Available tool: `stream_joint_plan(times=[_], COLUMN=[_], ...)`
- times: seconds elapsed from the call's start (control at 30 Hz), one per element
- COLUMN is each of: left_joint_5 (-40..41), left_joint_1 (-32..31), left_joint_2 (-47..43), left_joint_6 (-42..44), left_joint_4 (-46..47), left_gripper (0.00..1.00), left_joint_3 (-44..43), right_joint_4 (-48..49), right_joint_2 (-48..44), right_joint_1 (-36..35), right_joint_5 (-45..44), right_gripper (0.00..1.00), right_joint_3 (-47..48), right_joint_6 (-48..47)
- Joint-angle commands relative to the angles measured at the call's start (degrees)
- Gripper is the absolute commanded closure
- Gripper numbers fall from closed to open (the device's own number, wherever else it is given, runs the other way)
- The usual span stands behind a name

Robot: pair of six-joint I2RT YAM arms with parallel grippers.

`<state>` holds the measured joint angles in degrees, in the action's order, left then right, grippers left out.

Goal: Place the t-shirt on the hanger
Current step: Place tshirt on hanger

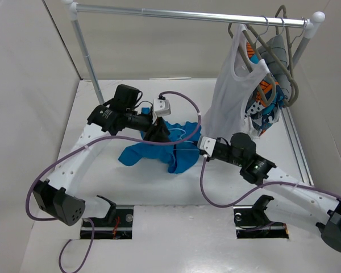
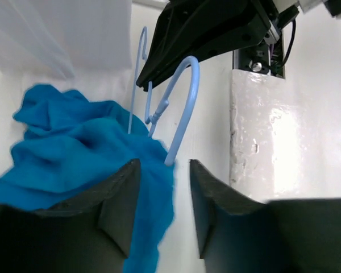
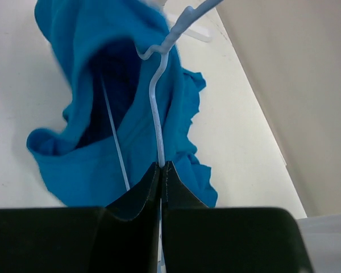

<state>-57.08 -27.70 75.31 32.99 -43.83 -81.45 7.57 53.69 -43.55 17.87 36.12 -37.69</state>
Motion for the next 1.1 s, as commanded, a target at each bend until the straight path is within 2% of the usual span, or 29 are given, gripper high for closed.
stream_joint_plan(times=[0.0,0.13,0.23,0.33,0.37,0.5,0.67,0.7,0.77,0.8,0.9,0.93,0.97,1.07], left_joint_5=[2.31,11.19,13.30,16.47,16.47,17.26,16.56,16.56,19.72,20.60,22.89,23.41,23.42,20.09], left_joint_1=[-0.07,-0.07,3.61,4.15,4.15,4.15,4.15,4.15,3.45,3.45,2.92,2.92,2.22,1.69], left_joint_2=[-2.70,-4.81,-7.09,-8.94,-10.43,-12.29,-11.76,-11.76,-11.24,-11.24,-10.62,-10.62,-10.62,-10.62], left_joint_6=[3.56,10.06,15.07,19.63,20.26,19.75,18.42,18.42,16.40,15.79,14.56,14.56,14.56,14.56], left_joint_4=[-1.77,-5.02,-6.09,-5.30,-3.12,3.66,8.23,10.33,13.15,13.94,16.41,17.02,17.03,14.48], left_gripper=[0.61,0.52,0.47,0.36,0.36,0.30,0.27,0.23,0.23,0.25,0.44,0.52,0.66,0.75], left_joint_3=[1.82,2.43,4.63,9.89,11.56,20.08,24.58,25.28,26.61,27.48,28.97,28.98,28.98,29.50], right_joint_4=[11.40,17.64,20.20,21.34,21.34,21.87,21.87,21.87,21.87,21.87,21.87,21.87,21.87,21.87], right_joint_2=[0.27,0.27,1.50,2.90,2.91,3.96,3.96,3.96,3.96,3.96,3.96,3.96,4.49,5.02], right_joint_1=[-0.40,-0.40,-0.40,-0.40,-0.40,-0.92,-0.92,-0.92,-0.92,-0.92,-0.92,-0.92,-0.92,-0.92], right_joint_5=[2.17,2.79,2.79,4.18,4.19,5.51,6.13,6.13,6.65,6.65,6.65,6.65,6.65,7.18], right_gripper=[1.00,1.00,1.00,1.00,1.00,1.00,1.00,1.00,1.00,1.00,1.00,1.00,1.00,1.00], right_joint_3=[-3.40,-8.33,-10.01,-10.02,-10.02,-9.49,-8.87,-8.35,-8.35,-8.35,-7.73,-7.12,-7.11,-5.80], right_joint_6=[0.78,1.39,2.00,2.01,2.01,2.01,2.01,2.01,2.01,2.01,2.53,2.54,2.54,2.54])
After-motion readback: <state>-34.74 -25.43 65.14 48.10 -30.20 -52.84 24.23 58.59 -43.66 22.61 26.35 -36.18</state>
